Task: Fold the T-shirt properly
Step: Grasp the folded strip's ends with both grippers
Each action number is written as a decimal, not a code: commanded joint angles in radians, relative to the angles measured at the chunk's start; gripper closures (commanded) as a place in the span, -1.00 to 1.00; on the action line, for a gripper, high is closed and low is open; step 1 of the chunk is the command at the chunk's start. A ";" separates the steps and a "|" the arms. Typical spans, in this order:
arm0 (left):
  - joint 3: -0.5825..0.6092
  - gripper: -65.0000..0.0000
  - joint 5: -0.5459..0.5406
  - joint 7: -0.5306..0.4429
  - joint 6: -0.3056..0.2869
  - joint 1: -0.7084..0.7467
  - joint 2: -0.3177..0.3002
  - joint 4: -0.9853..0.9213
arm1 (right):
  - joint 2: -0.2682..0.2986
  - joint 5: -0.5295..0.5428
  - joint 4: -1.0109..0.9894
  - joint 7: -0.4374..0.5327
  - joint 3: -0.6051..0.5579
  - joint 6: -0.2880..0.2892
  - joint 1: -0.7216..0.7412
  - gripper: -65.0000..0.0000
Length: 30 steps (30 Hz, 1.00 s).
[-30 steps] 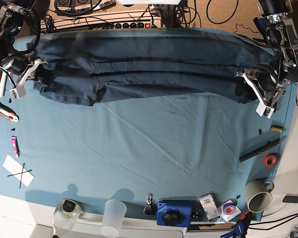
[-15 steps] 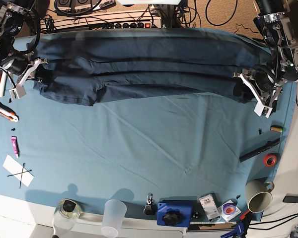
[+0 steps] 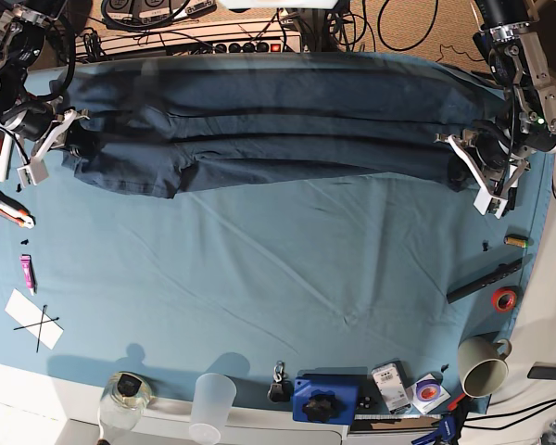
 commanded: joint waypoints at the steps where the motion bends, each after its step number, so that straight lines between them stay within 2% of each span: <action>1: -0.003 1.00 -0.011 -0.001 0.023 -0.008 -0.014 0.021 | 0.025 0.016 0.015 0.031 0.009 0.001 0.006 1.00; 5: -0.004 1.00 -0.011 0.035 0.075 -0.008 -0.017 0.073 | 0.025 0.016 0.015 0.037 0.009 0.001 0.006 1.00; 13: -0.004 1.00 -0.010 0.065 0.075 0.049 -0.017 0.154 | 0.025 0.016 0.015 0.036 0.009 0.001 0.006 1.00; 16: -0.010 1.00 -0.009 0.064 0.104 0.097 -0.016 0.193 | 0.025 0.016 0.015 0.035 0.009 0.001 0.006 1.00; 25: -0.104 1.00 -0.012 0.059 0.095 0.173 -0.016 0.230 | 0.025 0.017 0.015 -0.022 0.010 0.001 0.000 1.00; 30: -0.103 1.00 -0.079 0.061 0.093 0.175 -0.016 0.230 | 0.025 -0.011 0.015 -0.017 0.010 0.001 -0.046 1.00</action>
